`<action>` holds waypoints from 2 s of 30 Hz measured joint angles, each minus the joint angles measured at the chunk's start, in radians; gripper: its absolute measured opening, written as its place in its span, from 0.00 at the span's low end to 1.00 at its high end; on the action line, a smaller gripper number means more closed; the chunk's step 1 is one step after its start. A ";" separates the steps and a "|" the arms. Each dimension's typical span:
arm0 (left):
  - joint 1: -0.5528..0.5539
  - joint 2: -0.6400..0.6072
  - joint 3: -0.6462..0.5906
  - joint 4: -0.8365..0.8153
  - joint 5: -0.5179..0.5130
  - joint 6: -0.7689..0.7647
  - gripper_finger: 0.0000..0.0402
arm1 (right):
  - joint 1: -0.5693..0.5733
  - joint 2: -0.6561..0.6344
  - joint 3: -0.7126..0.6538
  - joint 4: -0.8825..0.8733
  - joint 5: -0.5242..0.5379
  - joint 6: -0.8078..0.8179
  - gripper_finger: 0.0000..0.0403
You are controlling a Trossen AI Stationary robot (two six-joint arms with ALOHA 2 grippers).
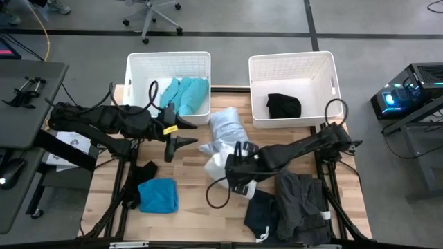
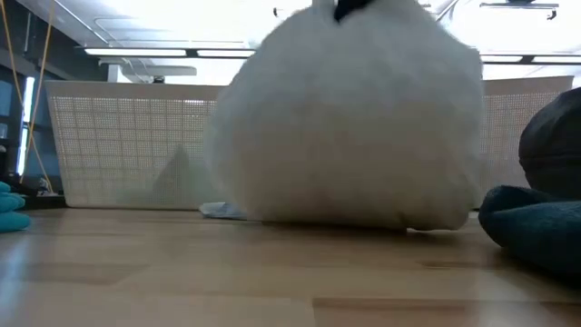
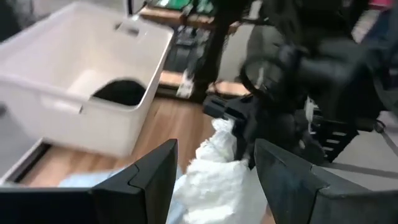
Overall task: Sort clothes
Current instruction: Put the white shirt into the left white bin
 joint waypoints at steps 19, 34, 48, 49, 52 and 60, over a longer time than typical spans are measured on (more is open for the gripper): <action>-0.003 0.230 0.000 0.314 0.194 0.292 0.65 | 0.044 -0.217 0.024 0.227 0.205 -0.026 0.06; 0.034 0.409 0.003 0.326 0.361 0.265 0.75 | 0.046 -0.215 0.024 0.245 0.100 0.030 0.06; 0.027 0.454 0.002 0.306 0.514 0.173 0.10 | 0.031 -0.210 0.023 0.311 0.073 0.164 0.12; 0.028 0.450 0.000 0.299 0.516 0.168 0.09 | 0.024 -0.209 0.023 0.308 0.066 0.180 0.14; 0.028 0.434 -0.001 0.275 0.513 0.148 0.09 | -0.001 -0.207 0.024 0.304 0.030 0.222 0.25; 0.024 0.312 -0.003 0.147 0.492 0.106 0.09 | -0.091 -0.245 0.028 0.431 -0.115 0.241 0.53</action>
